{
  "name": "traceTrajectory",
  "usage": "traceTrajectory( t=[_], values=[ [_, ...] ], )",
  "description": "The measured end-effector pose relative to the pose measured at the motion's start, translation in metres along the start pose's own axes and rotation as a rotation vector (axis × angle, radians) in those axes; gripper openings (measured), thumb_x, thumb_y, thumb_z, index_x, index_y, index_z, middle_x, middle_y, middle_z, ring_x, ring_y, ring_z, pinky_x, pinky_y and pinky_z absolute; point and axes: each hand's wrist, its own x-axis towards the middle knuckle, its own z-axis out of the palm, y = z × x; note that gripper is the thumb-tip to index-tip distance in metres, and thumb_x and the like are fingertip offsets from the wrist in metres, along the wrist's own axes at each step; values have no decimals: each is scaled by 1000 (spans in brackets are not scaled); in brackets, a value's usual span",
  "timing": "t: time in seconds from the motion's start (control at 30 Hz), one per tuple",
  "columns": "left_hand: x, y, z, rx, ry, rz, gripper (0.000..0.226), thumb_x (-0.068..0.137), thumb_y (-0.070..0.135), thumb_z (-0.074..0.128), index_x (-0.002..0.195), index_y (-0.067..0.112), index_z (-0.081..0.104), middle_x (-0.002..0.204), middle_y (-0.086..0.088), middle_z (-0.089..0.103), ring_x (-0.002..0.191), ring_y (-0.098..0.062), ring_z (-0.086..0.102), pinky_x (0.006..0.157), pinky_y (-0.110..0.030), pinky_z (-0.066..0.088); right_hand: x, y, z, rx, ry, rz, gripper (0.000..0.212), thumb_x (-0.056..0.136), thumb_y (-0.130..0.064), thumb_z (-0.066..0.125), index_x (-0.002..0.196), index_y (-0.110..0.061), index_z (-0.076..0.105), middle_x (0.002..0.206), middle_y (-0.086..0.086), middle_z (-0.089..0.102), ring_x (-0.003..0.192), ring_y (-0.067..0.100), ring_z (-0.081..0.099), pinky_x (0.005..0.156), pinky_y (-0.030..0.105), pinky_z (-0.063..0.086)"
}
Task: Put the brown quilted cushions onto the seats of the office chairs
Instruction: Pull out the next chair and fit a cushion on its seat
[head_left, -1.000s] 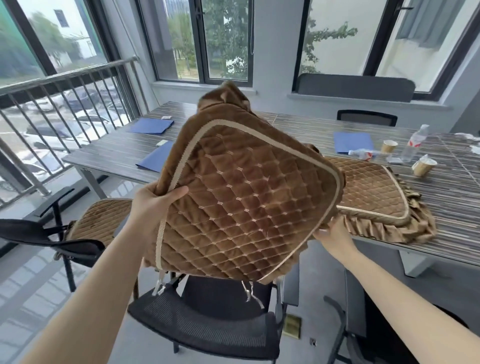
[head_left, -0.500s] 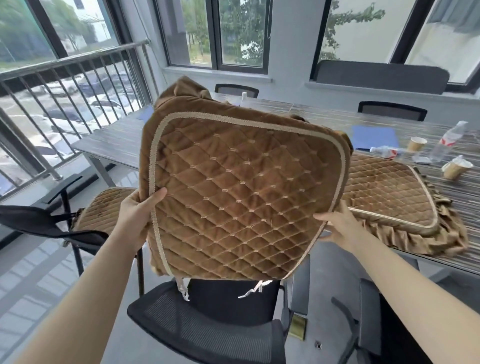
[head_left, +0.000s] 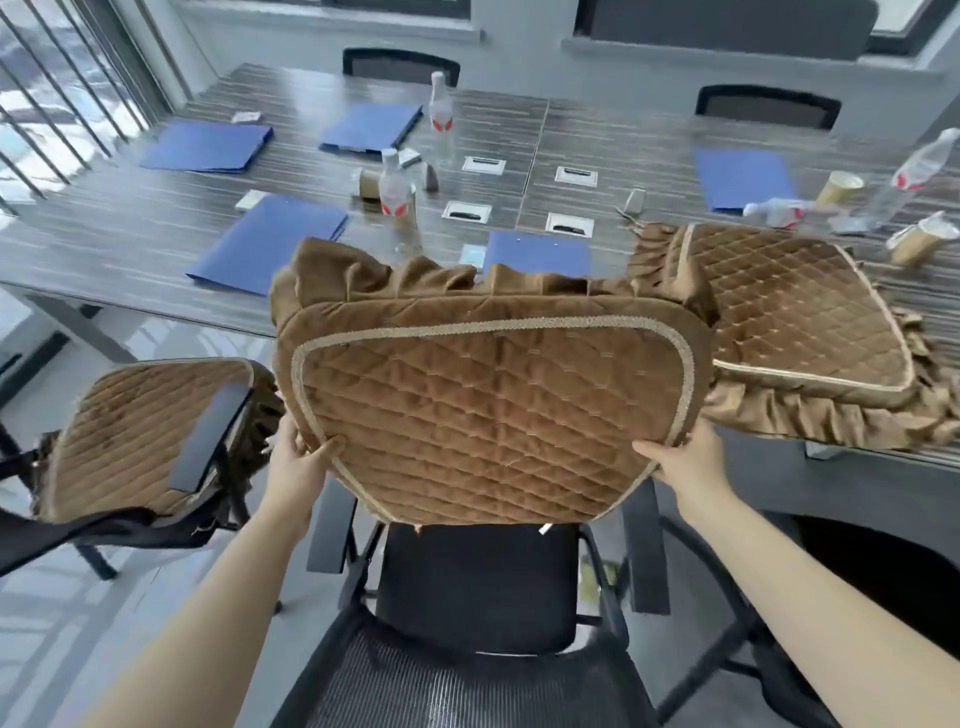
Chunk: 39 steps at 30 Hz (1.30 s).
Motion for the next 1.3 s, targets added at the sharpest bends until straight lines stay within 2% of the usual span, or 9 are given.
traceTrajectory(
  t=[0.13,0.27,0.37,0.5,0.6,0.8,1.1,1.2,1.3],
  values=[
    [31,-47,6,131,4,-102,33,93,2,60,118,20,50,105,3,62,98,-19,57,77,-27,44,3,48,22,-78,119,101,38,80,7,67,91,-29,62,98,-2,69,99,27,65,95,52,50],
    [49,-108,6,261,43,-210,24,94,4,59,112,18,55,96,7,62,98,-23,58,83,-38,45,3,107,31,-202,168,190,34,84,4,65,88,-29,64,100,4,71,99,30,65,95,53,49],
    [49,-151,9,342,106,-304,26,93,12,58,119,18,56,104,-2,65,95,-26,59,88,-51,51,-1,134,39,-330,165,202,29,87,2,61,112,-11,64,107,7,69,104,31,63,95,44,48],
    [52,-207,16,392,101,-389,31,89,15,59,120,19,54,109,-5,65,106,-32,61,95,-51,49,9,166,52,-554,165,137,40,94,-3,52,133,-11,50,121,11,63,113,32,57,97,40,44],
    [53,-231,27,418,95,-404,24,93,17,59,115,21,50,107,-3,62,105,-31,59,91,-45,47,27,185,64,-719,160,78,42,98,-10,45,139,-5,39,127,16,54,117,38,52,96,44,43],
    [84,-268,50,454,17,-386,44,99,23,50,143,24,42,132,0,57,122,-28,54,105,-50,43,75,215,106,-1123,-6,-78,40,100,-21,42,138,-10,37,120,15,48,105,33,50,79,44,46],
    [136,-295,52,548,158,-258,41,101,28,47,141,24,41,133,1,54,121,-27,52,101,-45,42,172,235,152,-1022,-38,-40,48,102,-21,36,149,-21,26,144,22,38,124,42,45,97,50,40],
    [157,-313,49,824,111,-355,57,98,28,51,150,23,29,146,-18,36,110,-39,54,86,-45,44,201,252,154,-929,-88,-45,51,99,-12,41,149,-19,32,141,20,41,131,38,39,108,45,31],
    [166,-339,55,927,-33,-371,77,94,23,56,156,21,10,160,-14,13,134,-40,39,90,-44,45,204,278,154,-984,-142,36,49,96,-8,45,144,-10,39,136,20,47,128,36,43,107,41,33]
  ],
)
